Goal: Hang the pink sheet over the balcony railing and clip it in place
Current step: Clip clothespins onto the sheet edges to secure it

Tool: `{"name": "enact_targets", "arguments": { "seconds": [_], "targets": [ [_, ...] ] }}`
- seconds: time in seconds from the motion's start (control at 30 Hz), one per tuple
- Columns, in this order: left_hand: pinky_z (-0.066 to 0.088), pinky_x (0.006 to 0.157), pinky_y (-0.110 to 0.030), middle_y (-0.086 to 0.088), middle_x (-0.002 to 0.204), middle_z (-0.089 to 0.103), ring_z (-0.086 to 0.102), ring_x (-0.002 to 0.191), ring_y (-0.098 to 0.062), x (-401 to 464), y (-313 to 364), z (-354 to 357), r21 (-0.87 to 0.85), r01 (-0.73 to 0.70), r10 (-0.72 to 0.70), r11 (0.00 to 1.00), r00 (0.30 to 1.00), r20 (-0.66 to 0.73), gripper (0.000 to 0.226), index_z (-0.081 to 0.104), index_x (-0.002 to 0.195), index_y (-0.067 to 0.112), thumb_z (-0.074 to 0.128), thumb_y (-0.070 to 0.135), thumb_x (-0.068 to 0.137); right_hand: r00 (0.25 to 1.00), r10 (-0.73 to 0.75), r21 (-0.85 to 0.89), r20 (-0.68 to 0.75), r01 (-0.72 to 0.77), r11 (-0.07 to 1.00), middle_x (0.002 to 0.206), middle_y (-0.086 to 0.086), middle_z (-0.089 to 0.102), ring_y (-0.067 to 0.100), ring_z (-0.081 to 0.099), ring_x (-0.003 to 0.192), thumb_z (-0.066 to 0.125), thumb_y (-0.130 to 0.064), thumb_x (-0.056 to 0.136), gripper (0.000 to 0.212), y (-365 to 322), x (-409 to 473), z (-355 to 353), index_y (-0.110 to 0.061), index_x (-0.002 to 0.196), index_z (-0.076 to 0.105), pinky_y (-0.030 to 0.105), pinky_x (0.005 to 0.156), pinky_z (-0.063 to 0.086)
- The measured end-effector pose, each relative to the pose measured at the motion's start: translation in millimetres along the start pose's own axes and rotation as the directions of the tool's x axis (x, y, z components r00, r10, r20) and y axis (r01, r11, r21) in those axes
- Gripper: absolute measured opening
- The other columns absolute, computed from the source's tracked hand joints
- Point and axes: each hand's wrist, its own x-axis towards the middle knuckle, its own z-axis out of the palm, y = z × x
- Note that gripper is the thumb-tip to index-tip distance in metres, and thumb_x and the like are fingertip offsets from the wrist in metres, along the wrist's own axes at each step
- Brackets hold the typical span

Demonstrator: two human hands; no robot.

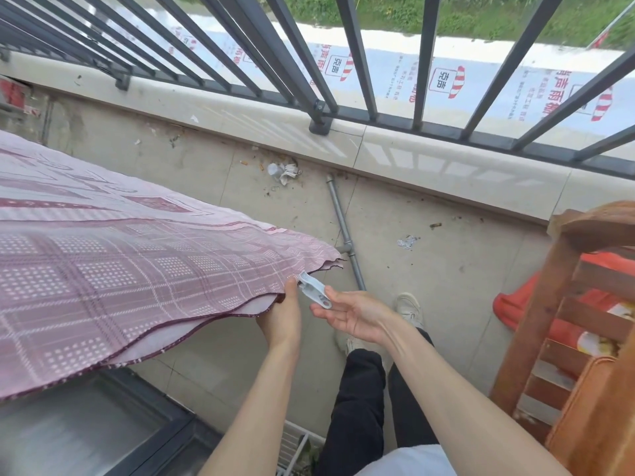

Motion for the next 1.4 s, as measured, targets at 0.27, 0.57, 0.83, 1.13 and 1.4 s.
{"name": "enact_targets", "arguments": {
  "seconds": [0.27,0.57,0.83,1.13,1.4],
  "targets": [
    [0.037,0.095,-0.026,-0.002,0.124,0.061,0.053,0.114,-0.018,5,-4,-3,0.047,-0.053,0.050,0.997,0.997,0.052,0.035,0.060,0.117,0.013,0.059,0.029,0.087,1.000,0.018,-0.112,-0.023,-0.021,0.994,0.074,0.011,0.074,0.016,0.071,0.066,0.058,-0.019,0.089,0.017,-6,5,7,-0.003,0.090,0.064,0.017,0.052,0.053],
    [0.038,0.082,-0.025,-0.005,0.110,0.065,0.057,0.098,-0.019,4,-7,-12,0.102,-0.066,0.056,0.993,0.993,0.099,0.029,0.064,0.103,0.011,0.054,0.034,0.089,0.993,-0.049,-0.150,-0.107,0.033,0.988,0.079,0.015,0.069,0.017,0.069,0.062,0.056,-0.037,0.089,0.033,-2,9,16,-0.004,0.089,0.060,0.019,0.055,0.054],
    [0.036,0.099,-0.035,-0.013,0.117,0.055,0.050,0.111,-0.027,-27,-36,-15,0.224,-0.516,0.394,0.827,0.815,0.425,0.026,0.055,0.114,0.007,0.048,0.017,0.092,0.813,-0.487,-0.704,-0.320,0.139,0.696,0.111,0.004,0.060,0.020,0.055,0.112,0.041,-0.044,0.094,0.044,28,-29,3,-0.016,0.126,0.052,0.027,0.090,0.039],
    [0.023,0.110,-0.035,-0.012,0.142,0.040,0.035,0.132,-0.027,-114,-46,-6,-0.018,-0.993,0.537,0.116,0.048,0.842,0.047,0.040,0.137,0.012,0.050,0.023,0.092,0.219,-0.918,-0.944,-0.330,-0.081,0.320,0.149,0.000,0.034,0.017,0.027,0.138,0.042,-0.032,0.096,0.052,136,-193,-54,-0.020,0.144,0.027,0.023,0.109,0.016],
    [0.029,0.109,-0.034,-0.002,0.147,0.033,0.031,0.134,-0.020,-242,-93,8,-0.298,-0.947,0.403,-0.121,-0.321,0.857,0.049,0.031,0.142,0.022,0.044,0.029,0.094,-0.408,-0.748,-0.801,-0.523,-0.064,0.595,0.121,0.006,0.055,0.023,0.044,0.118,0.051,-0.016,0.092,0.032,240,-299,-133,-0.014,0.123,0.055,0.032,0.098,0.034]
  ]
}}
